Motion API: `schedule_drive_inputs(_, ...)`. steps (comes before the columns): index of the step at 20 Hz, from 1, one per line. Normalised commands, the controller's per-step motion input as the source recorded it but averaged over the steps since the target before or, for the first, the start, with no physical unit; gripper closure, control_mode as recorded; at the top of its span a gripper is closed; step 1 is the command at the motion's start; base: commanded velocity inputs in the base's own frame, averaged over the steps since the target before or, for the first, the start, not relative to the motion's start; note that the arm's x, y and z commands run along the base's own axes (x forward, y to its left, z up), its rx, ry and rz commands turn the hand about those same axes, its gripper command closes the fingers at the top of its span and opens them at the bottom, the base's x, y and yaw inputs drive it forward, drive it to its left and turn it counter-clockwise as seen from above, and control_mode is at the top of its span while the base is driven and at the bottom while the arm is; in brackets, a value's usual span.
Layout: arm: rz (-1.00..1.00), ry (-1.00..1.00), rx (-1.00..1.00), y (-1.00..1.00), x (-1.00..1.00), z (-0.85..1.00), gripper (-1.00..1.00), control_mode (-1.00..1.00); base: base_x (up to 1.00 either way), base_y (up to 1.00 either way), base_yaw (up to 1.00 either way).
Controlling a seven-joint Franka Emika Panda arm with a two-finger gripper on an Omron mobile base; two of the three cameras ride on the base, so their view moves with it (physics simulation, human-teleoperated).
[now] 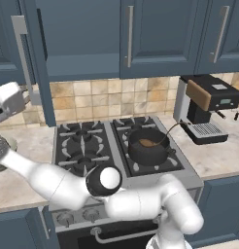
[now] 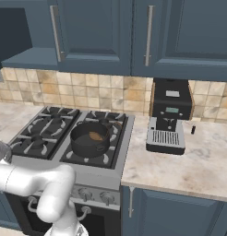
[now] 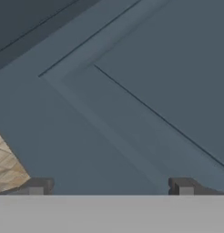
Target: Open the cabinet and move the ladle to the pot. Then close the cabinet.
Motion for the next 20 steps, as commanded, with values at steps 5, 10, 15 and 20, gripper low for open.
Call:
schedule_drive_inputs(5,-0.10,0.01,0.07,-0.50,-0.03,0.17,-1.00,-1.00,0.00,0.00,0.00)
schedule_drive_inputs(10,-0.11,0.00,0.06,-0.68,-0.13,0.21,-1.00,-1.00,0.00,0.00,0.00)
schedule_drive_inputs(15,-0.10,0.00,0.06,-0.78,-0.24,0.22,-1.00,-1.00,0.00,0.00,0.00)
schedule_drive_inputs(20,-0.07,0.04,0.06,-0.84,-0.09,0.20,-1.00,-1.00,0.00,0.00,0.00)
